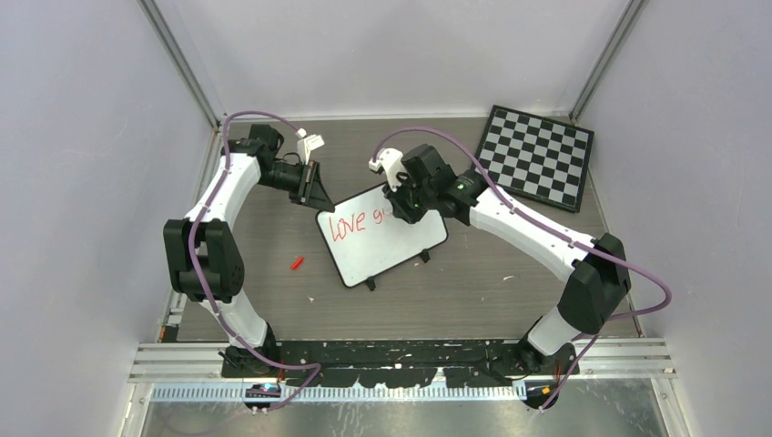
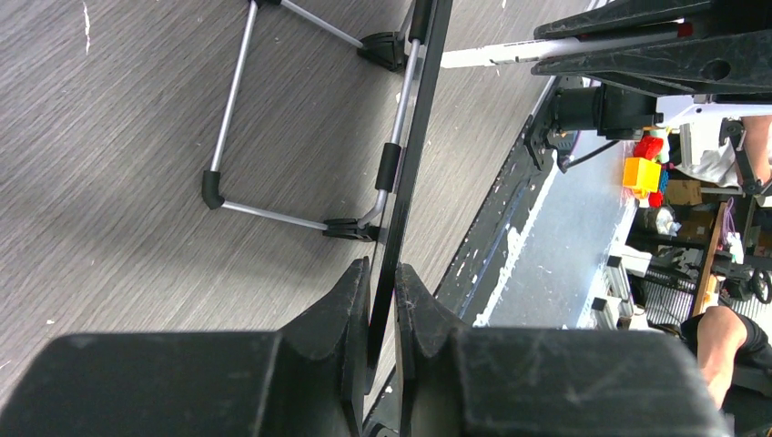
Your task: Write a sentence on the whiteboard
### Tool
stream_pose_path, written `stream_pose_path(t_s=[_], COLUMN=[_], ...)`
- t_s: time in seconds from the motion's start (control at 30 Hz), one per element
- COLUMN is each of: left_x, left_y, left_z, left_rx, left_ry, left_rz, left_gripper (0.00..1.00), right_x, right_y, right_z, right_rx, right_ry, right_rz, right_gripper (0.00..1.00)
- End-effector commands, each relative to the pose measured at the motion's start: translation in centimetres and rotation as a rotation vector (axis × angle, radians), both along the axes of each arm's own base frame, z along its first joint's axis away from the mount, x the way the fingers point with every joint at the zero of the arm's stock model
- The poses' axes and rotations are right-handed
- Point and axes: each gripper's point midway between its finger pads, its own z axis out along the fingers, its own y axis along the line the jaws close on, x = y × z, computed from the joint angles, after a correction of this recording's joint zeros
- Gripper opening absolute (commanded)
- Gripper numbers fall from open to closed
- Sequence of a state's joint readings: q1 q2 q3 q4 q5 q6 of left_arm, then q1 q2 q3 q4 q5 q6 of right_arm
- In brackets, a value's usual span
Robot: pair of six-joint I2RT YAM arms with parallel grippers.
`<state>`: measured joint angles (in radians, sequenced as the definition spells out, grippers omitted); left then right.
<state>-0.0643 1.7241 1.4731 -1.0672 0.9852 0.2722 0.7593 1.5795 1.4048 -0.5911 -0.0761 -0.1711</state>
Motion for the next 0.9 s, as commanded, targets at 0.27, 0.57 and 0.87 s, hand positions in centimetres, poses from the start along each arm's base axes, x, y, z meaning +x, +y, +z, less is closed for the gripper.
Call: stream_pose_path(t_s=[0.27,0.57,0.87], left_x=[0.5,0.6,0.6], left_y=[0.0,0.0,0.0], left_z=[0.4,0.4,0.4], left_rx=[0.017,0.019,0.02], left_ry=[-0.029,-0.03,-0.03], left_rz=[0.005,0.006,0.007], left_gripper=[0.0,0.0,0.0], right_x=[0.3,1.4,2.2], right_y=[-0.2,0.2,-0.7], right_z=[0.3,2.1,2.4], right_rx=[0.018,0.049,0.053], right_ry=[-0.022,-0.056,-0.059], right_rz=[-0.008,-0.024,-0.043], right_gripper=[0.0,0.0,0.0])
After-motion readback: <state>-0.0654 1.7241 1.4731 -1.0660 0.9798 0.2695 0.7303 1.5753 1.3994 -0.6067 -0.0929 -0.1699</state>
